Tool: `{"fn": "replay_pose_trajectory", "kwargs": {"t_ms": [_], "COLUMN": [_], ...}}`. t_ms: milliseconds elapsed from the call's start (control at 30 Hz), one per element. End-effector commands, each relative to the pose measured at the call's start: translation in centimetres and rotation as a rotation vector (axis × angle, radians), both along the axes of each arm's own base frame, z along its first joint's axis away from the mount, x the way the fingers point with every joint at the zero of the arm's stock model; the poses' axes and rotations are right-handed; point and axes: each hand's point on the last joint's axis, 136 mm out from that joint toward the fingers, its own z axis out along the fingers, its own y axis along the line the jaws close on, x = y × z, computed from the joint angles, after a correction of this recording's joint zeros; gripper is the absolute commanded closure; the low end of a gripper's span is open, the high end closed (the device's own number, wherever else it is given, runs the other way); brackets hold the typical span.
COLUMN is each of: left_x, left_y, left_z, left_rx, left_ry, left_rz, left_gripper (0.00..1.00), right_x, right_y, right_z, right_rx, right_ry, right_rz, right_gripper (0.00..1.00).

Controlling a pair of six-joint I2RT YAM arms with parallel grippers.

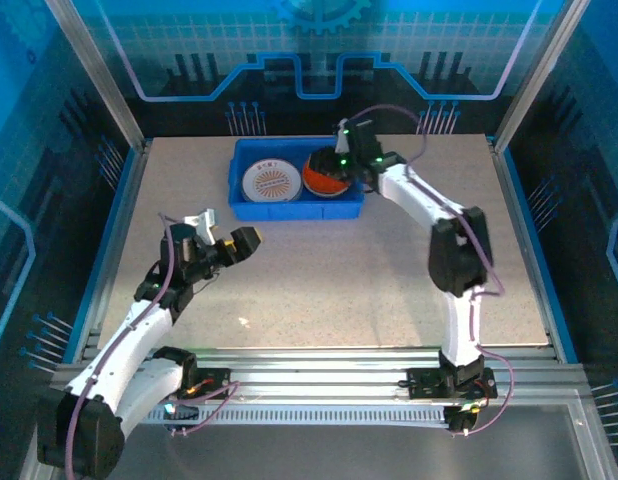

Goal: Place the plates into the plastic bin on the countertop

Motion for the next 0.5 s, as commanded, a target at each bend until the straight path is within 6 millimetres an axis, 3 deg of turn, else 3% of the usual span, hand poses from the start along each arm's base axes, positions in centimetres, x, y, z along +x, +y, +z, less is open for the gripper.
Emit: {"fn": "replay_pose_trajectory", "kwargs": {"t_ms": [0, 33, 67, 267, 467], "left_x": [1.3, 1.7, 2.0, 2.9, 2.1], "left_y": [-0.2, -0.5, -0.8, -3.6, -6.3], "left_z": [1.6, 1.9, 2.0, 1.9, 1.7], "left_rx": [0.055, 0.055, 0.053, 0.047, 0.241], "left_ry": [-0.060, -0.077, -0.093, -0.143, -0.222], "left_rz": [0.024, 0.024, 0.028, 0.003, -0.111], "left_gripper": [0.01, 0.01, 0.01, 0.01, 0.01], "right_x": [-3.4, -4.7, -5.8, -11.9, -16.0], "right_y": [-1.5, -2.0, -2.5, -7.7, -13.8], "right_z": [4.2, 4.3, 4.0, -0.5, -4.2], "right_rx": [-0.010, -0.013, -0.021, -0.190, -0.374], "right_ry": [-0.157, -0.164, -0.162, -0.193, -0.260], "right_rz": [0.051, 0.053, 0.053, -0.055, -0.246], "right_gripper": [0.29, 0.04, 0.00, 0.00, 0.00]}}
